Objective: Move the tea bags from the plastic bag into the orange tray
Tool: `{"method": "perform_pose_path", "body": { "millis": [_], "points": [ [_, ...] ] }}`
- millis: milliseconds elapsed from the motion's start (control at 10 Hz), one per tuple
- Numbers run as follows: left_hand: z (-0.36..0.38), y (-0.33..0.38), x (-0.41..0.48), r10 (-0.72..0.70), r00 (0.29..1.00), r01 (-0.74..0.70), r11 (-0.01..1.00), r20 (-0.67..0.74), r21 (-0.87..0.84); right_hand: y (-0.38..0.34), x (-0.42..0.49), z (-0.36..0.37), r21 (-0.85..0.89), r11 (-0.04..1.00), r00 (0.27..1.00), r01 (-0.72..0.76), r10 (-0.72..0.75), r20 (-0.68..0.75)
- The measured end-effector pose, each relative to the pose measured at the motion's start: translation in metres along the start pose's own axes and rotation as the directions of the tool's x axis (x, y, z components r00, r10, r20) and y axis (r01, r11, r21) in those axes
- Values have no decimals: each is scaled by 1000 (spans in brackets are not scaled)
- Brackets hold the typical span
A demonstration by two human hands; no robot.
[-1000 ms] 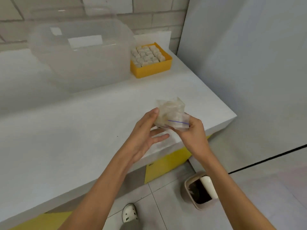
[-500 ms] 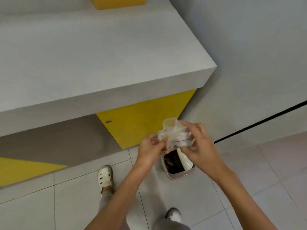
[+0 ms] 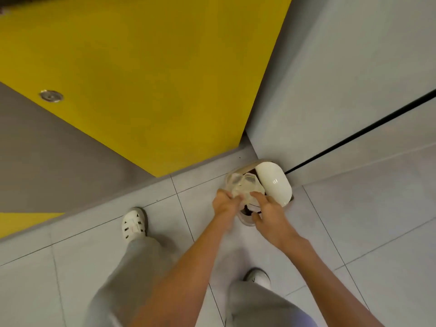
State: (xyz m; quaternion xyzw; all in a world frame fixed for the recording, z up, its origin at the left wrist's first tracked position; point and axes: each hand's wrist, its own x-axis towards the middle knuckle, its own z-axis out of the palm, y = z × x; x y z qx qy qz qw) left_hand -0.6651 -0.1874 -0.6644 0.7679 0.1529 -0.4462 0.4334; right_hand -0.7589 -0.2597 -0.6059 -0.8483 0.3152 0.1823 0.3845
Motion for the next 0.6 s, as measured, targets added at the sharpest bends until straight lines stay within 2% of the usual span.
{"method": "perform_pose_path", "body": {
  "millis": [100,300,400,600],
  "points": [
    [17,-15,34,-22,997,17,997,68,73,25,22,29,-21,998,998,-54,55,38],
    [24,-29,68,-60,948,14,989,314,146,43,59,58,-32,992,988,-120,122,94],
    [19,-22,70,-24,935,-35,987,354,158,44,69,58,-79,984,982,-158,165,95],
    [-8,-7,50,16,943,-105,962,332,251,30,60,40,-62,976,969,-209,215,118]
  ]
}}
